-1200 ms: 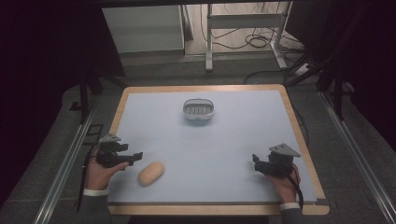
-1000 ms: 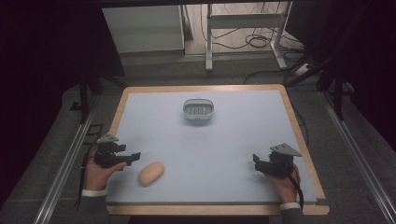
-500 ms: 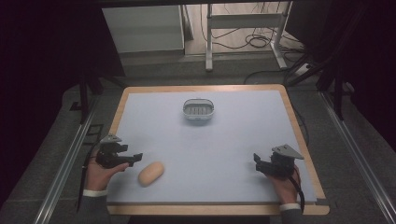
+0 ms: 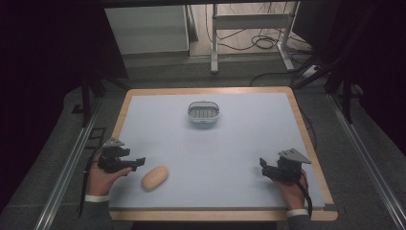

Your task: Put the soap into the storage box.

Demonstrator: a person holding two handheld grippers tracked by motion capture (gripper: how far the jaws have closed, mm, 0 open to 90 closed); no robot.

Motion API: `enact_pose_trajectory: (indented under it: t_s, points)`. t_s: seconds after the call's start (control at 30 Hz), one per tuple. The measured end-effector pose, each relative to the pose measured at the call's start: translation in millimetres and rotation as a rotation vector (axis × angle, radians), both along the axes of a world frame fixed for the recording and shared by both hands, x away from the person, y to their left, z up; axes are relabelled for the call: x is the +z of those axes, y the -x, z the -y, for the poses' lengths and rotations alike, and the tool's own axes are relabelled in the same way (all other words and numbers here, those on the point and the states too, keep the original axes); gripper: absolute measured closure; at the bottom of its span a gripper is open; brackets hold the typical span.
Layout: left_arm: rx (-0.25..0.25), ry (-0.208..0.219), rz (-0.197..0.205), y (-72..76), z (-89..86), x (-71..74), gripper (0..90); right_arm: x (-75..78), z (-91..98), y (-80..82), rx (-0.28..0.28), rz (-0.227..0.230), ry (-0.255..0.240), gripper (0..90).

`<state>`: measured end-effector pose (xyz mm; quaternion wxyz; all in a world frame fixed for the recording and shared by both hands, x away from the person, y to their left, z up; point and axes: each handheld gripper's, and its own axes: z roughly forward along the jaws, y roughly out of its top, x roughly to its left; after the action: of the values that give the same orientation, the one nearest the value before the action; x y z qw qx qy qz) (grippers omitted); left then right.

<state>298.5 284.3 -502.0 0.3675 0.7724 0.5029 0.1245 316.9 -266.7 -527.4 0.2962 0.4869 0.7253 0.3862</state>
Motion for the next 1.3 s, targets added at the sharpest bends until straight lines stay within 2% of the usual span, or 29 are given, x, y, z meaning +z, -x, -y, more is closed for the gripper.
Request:
enact_pose_trajectory:
  t_s: [0.2,0.4,0.43,0.5,0.6,0.67,0.77,0.93,1.3]
  points:
    - [-0.006,-0.003,0.001,0.0,2.0,2.5,19.7,0.1,0.7,-0.1,0.002,-0.001,-0.004,9.6]
    - [-0.028,-0.037,-0.024,-0.3,8.2,4.7,19.6,0.4,1.9,0.5,0.002,0.002,-0.019,9.7]
    - [-0.042,-0.038,-0.043,0.5,9.9,7.6,19.6,0.4,1.5,0.6,0.006,0.003,-0.014,9.6]
    - [-0.072,-0.022,-0.046,2.0,11.0,13.0,19.6,0.3,1.1,0.8,0.007,0.004,-0.011,9.6]
    - [-0.092,-0.051,-0.042,3.7,13.4,21.3,19.8,0.3,1.2,0.8,0.007,0.005,-0.011,9.6]
    - [-0.100,-0.050,-0.043,4.2,14.5,23.5,19.9,0.3,1.2,0.7,0.007,0.005,-0.011,9.6]
    - [-0.139,-0.064,-0.048,5.8,20.1,28.6,19.9,0.2,0.5,0.7,0.004,0.003,-0.005,9.6]
    - [-0.147,-0.085,-0.062,4.8,25.1,29.4,20.0,0.2,0.2,0.9,0.001,0.005,-0.001,9.7]
    - [-0.212,-0.130,-0.097,8.4,43.1,24.9,19.8,0.3,0.7,1.6,-0.005,0.011,-0.004,9.6]
